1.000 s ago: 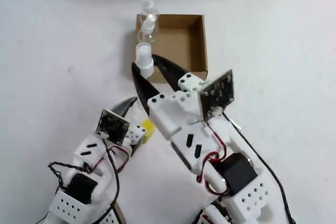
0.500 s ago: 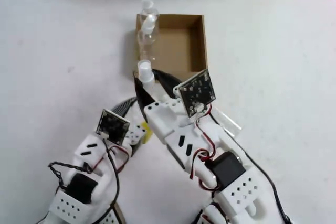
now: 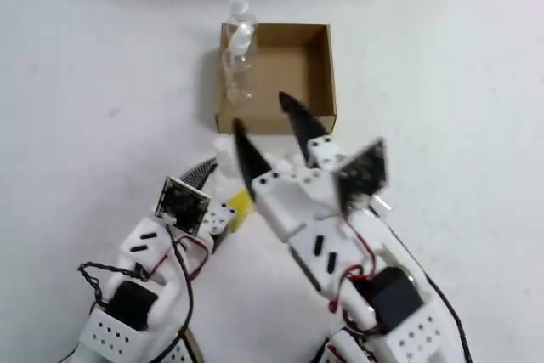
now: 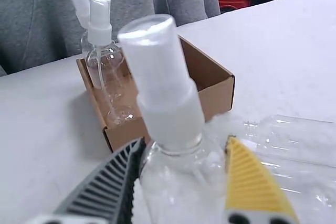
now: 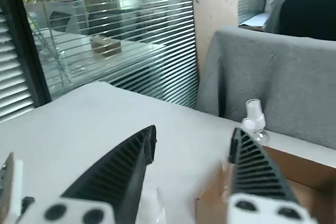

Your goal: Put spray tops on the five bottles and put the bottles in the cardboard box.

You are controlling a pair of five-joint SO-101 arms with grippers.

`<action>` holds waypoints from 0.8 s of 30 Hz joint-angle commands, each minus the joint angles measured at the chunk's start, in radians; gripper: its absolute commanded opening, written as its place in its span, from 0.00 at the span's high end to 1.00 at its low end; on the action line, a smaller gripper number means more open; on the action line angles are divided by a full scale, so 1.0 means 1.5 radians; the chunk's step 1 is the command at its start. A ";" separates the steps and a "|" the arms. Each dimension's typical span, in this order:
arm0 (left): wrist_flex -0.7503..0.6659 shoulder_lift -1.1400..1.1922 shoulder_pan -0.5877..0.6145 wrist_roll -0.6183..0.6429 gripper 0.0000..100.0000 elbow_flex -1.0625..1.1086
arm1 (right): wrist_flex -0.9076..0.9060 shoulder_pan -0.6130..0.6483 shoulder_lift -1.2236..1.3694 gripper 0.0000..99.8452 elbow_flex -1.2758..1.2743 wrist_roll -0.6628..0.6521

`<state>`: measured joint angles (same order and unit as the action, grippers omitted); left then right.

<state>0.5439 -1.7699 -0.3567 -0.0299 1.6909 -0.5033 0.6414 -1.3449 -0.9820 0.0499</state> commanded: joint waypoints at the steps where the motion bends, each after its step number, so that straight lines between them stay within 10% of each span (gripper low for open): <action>1: -0.030 -0.018 0.027 -0.007 0.98 -0.006 | -0.051 -0.072 -0.051 0.97 0.001 0.006; 24: -0.339 -0.013 0.087 -0.006 0.98 -0.040 | -0.037 -0.434 -0.079 0.98 -0.323 0.006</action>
<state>0.1220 -1.7683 -0.2386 -0.0299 1.6970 -0.5754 0.0322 -1.4523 -1.4622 0.0499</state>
